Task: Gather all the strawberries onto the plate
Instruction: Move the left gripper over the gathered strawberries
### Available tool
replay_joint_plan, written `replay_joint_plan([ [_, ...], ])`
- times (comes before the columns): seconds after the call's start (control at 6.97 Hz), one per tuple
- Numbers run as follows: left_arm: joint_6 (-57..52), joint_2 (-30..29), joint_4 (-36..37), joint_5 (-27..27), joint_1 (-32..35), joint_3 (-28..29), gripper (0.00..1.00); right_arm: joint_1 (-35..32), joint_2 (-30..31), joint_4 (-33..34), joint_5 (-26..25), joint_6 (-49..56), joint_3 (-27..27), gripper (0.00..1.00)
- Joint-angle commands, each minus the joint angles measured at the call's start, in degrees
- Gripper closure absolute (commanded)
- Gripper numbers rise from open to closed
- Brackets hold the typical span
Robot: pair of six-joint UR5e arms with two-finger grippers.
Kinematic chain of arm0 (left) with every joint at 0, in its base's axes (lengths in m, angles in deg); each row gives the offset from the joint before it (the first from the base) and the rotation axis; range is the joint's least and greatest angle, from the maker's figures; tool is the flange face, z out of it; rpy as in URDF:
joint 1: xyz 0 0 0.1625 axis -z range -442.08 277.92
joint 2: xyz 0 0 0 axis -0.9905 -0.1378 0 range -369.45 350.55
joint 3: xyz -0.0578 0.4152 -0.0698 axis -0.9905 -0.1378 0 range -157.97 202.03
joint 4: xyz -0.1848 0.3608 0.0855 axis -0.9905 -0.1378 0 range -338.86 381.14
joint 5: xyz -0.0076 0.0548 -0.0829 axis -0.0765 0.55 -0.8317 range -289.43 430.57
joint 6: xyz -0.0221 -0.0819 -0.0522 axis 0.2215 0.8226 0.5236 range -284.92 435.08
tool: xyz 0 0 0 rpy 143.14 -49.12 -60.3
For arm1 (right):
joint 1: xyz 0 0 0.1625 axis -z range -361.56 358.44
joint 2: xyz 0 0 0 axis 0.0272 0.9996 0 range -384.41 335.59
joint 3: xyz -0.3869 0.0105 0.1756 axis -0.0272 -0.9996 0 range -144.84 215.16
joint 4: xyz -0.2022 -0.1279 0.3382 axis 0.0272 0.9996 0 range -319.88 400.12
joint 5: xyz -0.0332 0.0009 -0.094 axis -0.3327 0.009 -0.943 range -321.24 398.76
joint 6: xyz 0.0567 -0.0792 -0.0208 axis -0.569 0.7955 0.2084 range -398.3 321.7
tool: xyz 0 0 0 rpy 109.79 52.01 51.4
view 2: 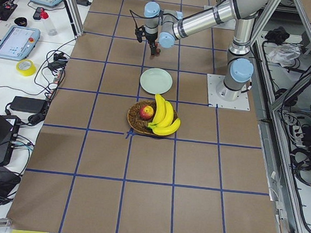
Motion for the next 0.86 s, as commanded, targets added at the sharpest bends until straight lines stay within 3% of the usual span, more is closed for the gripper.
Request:
replay_joint_plan([
  [0.0, 1.41, -3.61, 2.56, -1.63, 0.55, -0.02, 0.01, -0.04, -0.01, -0.02, 0.18, 0.0, 0.15, 0.0],
  [0.43, 0.54, -5.73, 2.48, -1.55, 1.43, -0.19, 0.06, -0.04, -0.02, -0.28, 0.09, 0.0, 0.24, 0.0],
  [0.72, 0.72, -6.61, 2.21, -1.72, 1.52, -0.28, 0.18, -0.04, -0.01, -0.37, 0.0, 0.0, 0.15, 0.0],
])
